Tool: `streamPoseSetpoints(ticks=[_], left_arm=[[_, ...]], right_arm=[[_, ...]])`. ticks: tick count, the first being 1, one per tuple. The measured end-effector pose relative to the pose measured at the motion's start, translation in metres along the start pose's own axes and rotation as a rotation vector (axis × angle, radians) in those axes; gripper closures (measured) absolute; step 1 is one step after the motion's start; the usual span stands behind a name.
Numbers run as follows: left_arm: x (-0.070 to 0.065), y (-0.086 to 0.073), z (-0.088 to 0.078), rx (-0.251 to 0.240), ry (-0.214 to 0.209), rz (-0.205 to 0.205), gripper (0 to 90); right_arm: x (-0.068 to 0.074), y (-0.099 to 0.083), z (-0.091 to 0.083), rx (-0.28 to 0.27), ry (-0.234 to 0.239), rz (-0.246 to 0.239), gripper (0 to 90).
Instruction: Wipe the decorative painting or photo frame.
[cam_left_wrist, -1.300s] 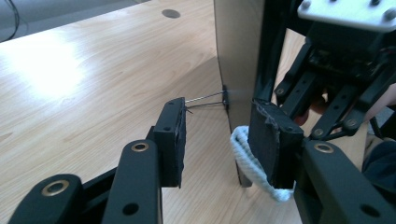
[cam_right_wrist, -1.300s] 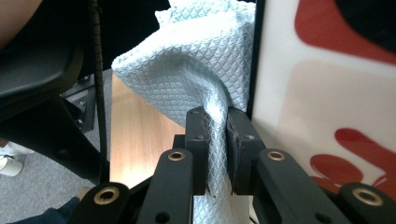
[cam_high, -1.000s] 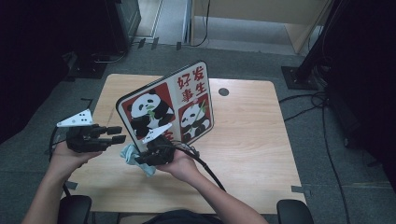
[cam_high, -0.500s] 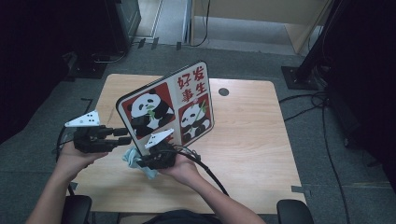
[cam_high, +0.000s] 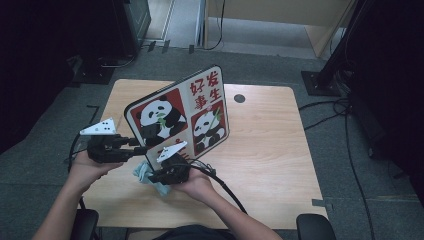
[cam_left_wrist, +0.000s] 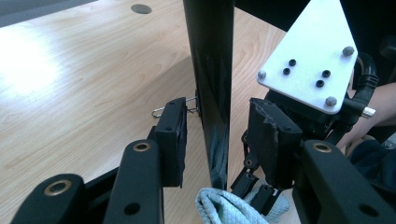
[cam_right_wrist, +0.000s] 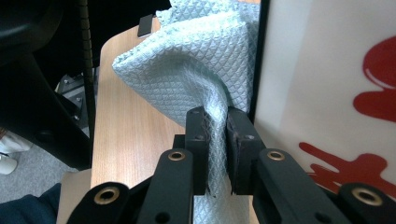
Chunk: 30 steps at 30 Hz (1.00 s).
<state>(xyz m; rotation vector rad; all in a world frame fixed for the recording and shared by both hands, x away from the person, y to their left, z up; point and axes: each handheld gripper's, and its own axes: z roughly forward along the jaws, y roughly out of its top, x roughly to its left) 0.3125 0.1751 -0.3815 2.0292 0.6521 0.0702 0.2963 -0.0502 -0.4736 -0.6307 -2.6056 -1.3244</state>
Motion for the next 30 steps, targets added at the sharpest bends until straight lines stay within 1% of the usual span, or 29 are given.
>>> streamPoseSetpoints(ticks=[8, 11, 15, 17, 19, 23, 30], left_arm=[[0.001, 0.000, 0.006, 0.012, -0.001, -0.010, 61.0], [0.001, 0.001, 0.007, 0.014, -0.001, -0.009, 65.8], [0.001, 0.001, 0.006, 0.016, -0.005, -0.012, 70.1], [0.000, 0.001, 0.006, 0.009, 0.018, -0.006, 73.4], [0.000, 0.002, 0.005, 0.006, 0.014, -0.014, 76.2], [0.001, 0.002, 0.005, 0.006, 0.008, -0.028, 76.9], [0.001, 0.001, 0.005, 0.011, 0.007, -0.032, 77.4]], right_arm=[[-0.002, -0.006, 0.001, 0.003, 0.007, -0.003, 80.8], [-0.003, -0.009, 0.002, 0.016, 0.010, 0.008, 80.8], [-0.005, -0.012, 0.003, 0.028, 0.015, 0.015, 80.6], [-0.007, -0.013, 0.002, 0.031, 0.015, 0.016, 80.6], [-0.009, -0.015, 0.001, 0.031, 0.012, 0.011, 80.7], [-0.012, -0.016, -0.002, 0.028, 0.012, 0.011, 80.7], [-0.015, -0.015, -0.006, 0.040, 0.008, -0.010, 80.9]])
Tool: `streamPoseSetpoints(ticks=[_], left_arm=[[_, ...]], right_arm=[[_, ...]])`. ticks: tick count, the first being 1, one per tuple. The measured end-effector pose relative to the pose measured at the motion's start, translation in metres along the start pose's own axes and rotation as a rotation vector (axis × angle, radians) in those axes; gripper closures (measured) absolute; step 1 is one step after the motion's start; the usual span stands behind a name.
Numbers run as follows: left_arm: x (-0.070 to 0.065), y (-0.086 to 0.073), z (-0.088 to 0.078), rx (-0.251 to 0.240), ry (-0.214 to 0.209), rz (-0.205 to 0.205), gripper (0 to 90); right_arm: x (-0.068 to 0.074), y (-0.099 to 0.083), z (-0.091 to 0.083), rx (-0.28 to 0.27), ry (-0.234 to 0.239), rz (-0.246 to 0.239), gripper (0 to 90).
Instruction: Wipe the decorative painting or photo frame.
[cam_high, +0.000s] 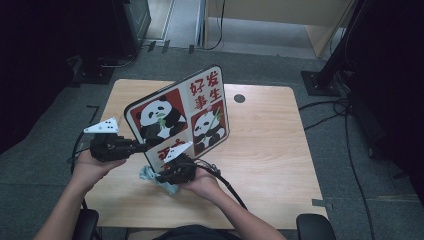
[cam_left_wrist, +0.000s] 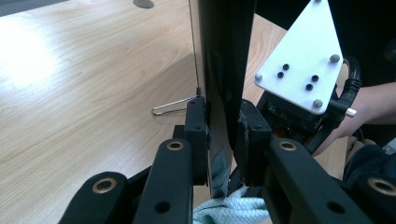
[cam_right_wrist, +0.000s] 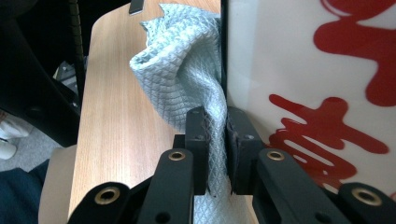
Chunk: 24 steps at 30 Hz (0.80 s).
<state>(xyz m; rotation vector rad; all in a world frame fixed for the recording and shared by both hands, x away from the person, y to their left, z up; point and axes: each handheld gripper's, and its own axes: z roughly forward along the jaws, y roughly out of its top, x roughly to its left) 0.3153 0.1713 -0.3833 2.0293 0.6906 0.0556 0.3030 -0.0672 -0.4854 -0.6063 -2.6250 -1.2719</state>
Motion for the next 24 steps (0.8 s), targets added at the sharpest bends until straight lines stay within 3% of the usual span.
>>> streamPoseSetpoints(ticks=[16, 24], left_arm=[[-0.001, 0.000, 0.000, 0.004, 0.004, 0.002, 77.5], [-0.001, 0.000, 0.000, 0.001, 0.003, 0.004, 77.5]], right_arm=[[-0.007, -0.004, -0.016, 0.021, -0.042, -0.021, 81.3], [-0.025, -0.008, -0.035, 0.011, -0.105, 0.031, 81.3]])
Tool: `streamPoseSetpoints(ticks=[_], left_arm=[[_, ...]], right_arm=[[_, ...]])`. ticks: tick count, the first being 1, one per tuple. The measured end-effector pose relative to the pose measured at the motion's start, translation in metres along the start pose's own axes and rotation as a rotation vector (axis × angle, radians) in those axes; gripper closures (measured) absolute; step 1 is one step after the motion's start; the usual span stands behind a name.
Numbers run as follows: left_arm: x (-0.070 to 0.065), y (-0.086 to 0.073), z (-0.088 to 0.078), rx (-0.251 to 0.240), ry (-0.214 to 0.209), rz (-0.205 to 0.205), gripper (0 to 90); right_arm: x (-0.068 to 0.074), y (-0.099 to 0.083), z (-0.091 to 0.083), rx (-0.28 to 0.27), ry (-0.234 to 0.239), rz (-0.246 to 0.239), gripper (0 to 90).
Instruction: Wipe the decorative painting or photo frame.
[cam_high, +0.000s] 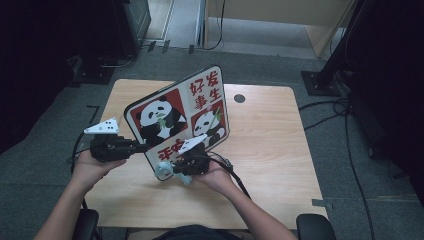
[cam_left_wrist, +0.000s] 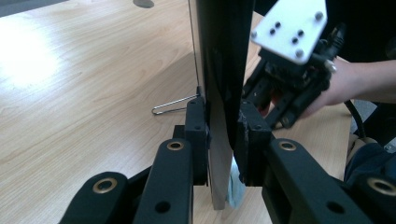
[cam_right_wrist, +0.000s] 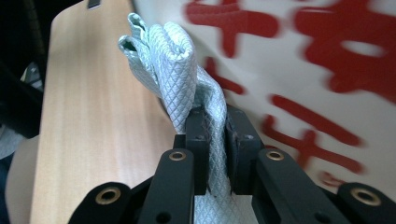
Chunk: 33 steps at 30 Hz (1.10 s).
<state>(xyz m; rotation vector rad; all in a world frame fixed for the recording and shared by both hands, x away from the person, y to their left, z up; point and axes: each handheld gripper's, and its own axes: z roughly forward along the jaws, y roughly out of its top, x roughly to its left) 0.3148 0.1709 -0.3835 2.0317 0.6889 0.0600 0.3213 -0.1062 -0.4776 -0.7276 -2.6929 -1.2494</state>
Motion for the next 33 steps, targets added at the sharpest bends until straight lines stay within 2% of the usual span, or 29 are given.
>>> streamPoseSetpoints(ticks=[2, 9, 17, 23, 31, 33], left_arm=[[0.000, 0.000, 0.000, 0.001, -0.001, -0.002, 77.6], [0.001, 0.000, 0.000, 0.001, -0.003, -0.003, 77.8], [0.001, 0.000, 0.000, 0.001, -0.006, -0.001, 77.9], [0.001, 0.000, 0.000, 0.003, -0.006, 0.001, 77.9], [0.001, 0.000, 0.000, 0.003, -0.007, 0.007, 77.8], [0.001, 0.000, 0.000, 0.003, -0.008, 0.005, 77.9]], right_arm=[[-0.005, -0.002, -0.004, -0.008, -0.007, 0.011, 81.3], [-0.016, -0.006, -0.012, -0.024, -0.032, -0.010, 81.2], [-0.032, -0.015, -0.022, -0.024, -0.060, 0.027, 81.1], [-0.043, -0.020, -0.029, -0.020, -0.083, 0.020, 81.0], [-0.056, -0.028, -0.039, -0.027, -0.117, 0.059, 81.0], [-0.064, -0.032, -0.046, -0.031, -0.141, 0.092, 81.0]])
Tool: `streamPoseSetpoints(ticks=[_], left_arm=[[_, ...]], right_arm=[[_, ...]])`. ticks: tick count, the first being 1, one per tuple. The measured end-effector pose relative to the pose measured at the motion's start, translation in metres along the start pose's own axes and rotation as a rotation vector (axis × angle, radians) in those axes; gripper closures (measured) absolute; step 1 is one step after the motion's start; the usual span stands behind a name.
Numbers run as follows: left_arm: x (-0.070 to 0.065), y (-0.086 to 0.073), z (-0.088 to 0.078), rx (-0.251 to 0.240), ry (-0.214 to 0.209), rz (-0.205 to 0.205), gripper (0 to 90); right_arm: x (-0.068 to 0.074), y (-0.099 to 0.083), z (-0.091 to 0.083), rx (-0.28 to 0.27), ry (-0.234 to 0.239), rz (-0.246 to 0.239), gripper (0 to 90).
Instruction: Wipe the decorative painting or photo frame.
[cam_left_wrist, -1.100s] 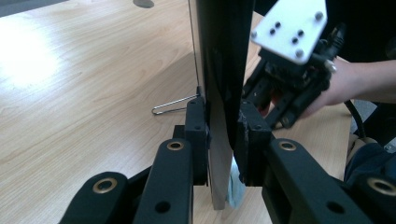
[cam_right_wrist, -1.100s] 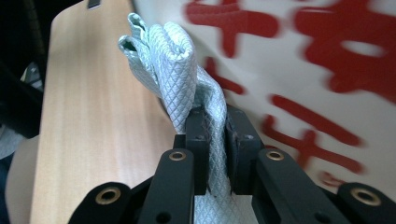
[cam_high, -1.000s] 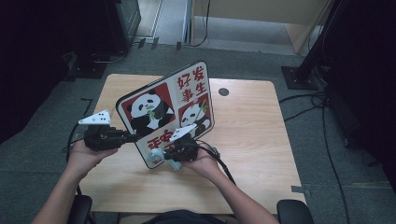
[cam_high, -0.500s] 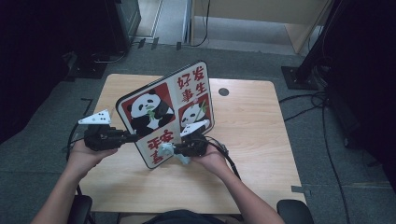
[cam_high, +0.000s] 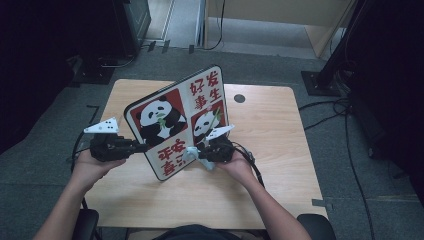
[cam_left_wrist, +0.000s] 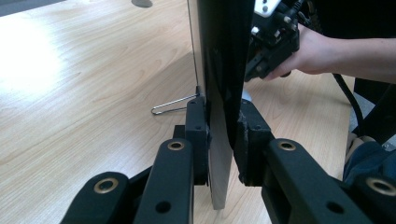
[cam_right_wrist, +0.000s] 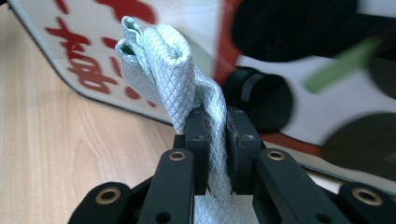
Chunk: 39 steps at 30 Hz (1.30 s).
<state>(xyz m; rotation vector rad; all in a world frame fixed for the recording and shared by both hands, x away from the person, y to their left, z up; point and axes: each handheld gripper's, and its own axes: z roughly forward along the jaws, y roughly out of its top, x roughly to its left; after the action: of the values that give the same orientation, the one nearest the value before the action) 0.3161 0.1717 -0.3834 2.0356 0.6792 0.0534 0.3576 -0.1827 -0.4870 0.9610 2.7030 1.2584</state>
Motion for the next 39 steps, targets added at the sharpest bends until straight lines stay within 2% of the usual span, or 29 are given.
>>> streamPoseSetpoints(ticks=[6, 13, 17, 21, 28, 32, 39], left_arm=[[0.000, 0.000, 0.000, 0.000, -0.001, -0.002, 77.9], [0.000, 0.000, 0.000, 0.001, -0.001, 0.001, 77.8], [0.000, 0.000, 0.000, 0.002, -0.001, 0.002, 77.8], [0.000, 0.000, 0.000, 0.000, 0.001, 0.004, 77.7], [0.000, 0.000, 0.000, 0.001, 0.000, 0.008, 77.5], [0.000, 0.001, 0.000, 0.001, 0.000, 0.008, 77.4], [0.000, 0.001, 0.000, 0.004, 0.001, 0.011, 77.4]], right_arm=[[-0.014, -0.004, -0.006, -0.028, -0.001, 0.031, 81.0], [-0.032, -0.007, -0.011, -0.052, 0.042, 0.021, 81.0], [-0.042, -0.008, -0.014, -0.071, 0.039, 0.012, 81.0], [-0.053, -0.012, -0.018, -0.081, 0.053, 0.029, 81.0], [-0.070, -0.012, -0.025, -0.078, 0.046, 0.000, 80.9], [-0.078, -0.014, -0.028, -0.081, 0.051, 0.017, 81.0], [-0.092, -0.019, -0.035, -0.084, 0.021, 0.039, 80.9]])
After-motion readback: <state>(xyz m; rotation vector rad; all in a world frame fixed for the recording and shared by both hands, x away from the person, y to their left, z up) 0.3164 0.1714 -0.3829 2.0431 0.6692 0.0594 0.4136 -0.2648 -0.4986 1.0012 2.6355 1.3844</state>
